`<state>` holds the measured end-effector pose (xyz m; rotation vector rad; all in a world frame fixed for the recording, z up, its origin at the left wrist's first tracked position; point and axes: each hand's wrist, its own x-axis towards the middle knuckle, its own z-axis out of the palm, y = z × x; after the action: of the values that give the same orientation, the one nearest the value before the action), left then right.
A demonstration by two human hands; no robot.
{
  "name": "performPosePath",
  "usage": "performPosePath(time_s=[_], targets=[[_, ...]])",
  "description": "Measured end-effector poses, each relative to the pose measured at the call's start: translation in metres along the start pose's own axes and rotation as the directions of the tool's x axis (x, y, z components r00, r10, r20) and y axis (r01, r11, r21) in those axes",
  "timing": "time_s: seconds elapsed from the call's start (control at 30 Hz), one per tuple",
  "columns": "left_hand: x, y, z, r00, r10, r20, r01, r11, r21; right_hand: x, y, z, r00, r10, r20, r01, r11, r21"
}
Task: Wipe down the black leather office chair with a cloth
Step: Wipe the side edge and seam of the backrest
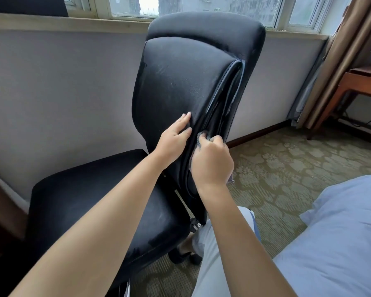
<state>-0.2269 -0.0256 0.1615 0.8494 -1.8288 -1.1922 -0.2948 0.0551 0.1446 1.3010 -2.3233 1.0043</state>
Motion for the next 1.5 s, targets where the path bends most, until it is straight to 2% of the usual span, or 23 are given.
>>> performPosePath(time_s=[0.07, 0.17, 0.27, 0.47, 0.7, 0.8, 0.93, 1.07, 1.23, 1.4, 1.5], targets=[[-0.001, -0.001, 0.000, 1.000, 0.000, 0.009, 0.000, 1.000, -0.006, 0.001, -0.001, -0.008, 0.996, 0.089, -0.027, -0.083, 0.980, 0.181], [0.001, -0.001, -0.001, 1.000, -0.011, 0.007, 0.011, 0.999, -0.032, 0.013, -0.009, -0.027, 0.958, 0.283, -0.048, -0.222, 0.838, 0.498], [0.002, -0.001, -0.002, 1.000, -0.009, 0.029, 0.011, 0.999, -0.047, 0.036, -0.021, -0.050, 0.923, 0.381, -0.058, -0.256, 0.718, 0.647], [0.006, -0.007, -0.006, 0.997, -0.071, 0.023, 0.072, 0.997, -0.032, 0.042, -0.032, -0.042, 0.918, 0.393, 0.064, -0.346, 0.708, 0.616], [0.005, -0.010, -0.009, 0.998, -0.051, 0.036, 0.056, 0.989, -0.136, 0.018, -0.026, -0.018, 0.878, 0.457, 0.140, -0.409, 0.566, 0.716], [0.004, -0.010, -0.008, 0.999, -0.030, 0.022, 0.033, 0.991, -0.133, 0.012, -0.027, -0.014, 0.874, 0.462, 0.152, -0.417, 0.550, 0.723], [0.001, -0.009, -0.008, 0.999, -0.034, 0.026, 0.037, 0.992, -0.118, 0.017, -0.026, -0.018, 0.881, 0.453, 0.136, -0.408, 0.582, 0.704], [0.000, -0.004, -0.009, 0.996, -0.070, 0.057, 0.075, 0.993, -0.094, 0.039, -0.028, -0.034, 0.904, 0.426, 0.042, -0.333, 0.637, 0.696], [-0.001, 0.001, -0.007, 0.996, -0.082, 0.043, 0.086, 0.993, -0.080, 0.049, -0.030, -0.035, 0.902, 0.431, 0.033, -0.341, 0.662, 0.668], [-0.001, 0.000, -0.008, 0.996, -0.073, 0.044, 0.076, 0.994, -0.073, 0.047, -0.033, -0.037, 0.877, 0.463, -0.125, -0.258, 0.675, 0.691], [-0.001, 0.002, -0.009, 0.996, -0.073, 0.040, 0.077, 0.994, -0.080, 0.050, -0.033, -0.036, 0.884, 0.460, -0.089, -0.296, 0.696, 0.655]])
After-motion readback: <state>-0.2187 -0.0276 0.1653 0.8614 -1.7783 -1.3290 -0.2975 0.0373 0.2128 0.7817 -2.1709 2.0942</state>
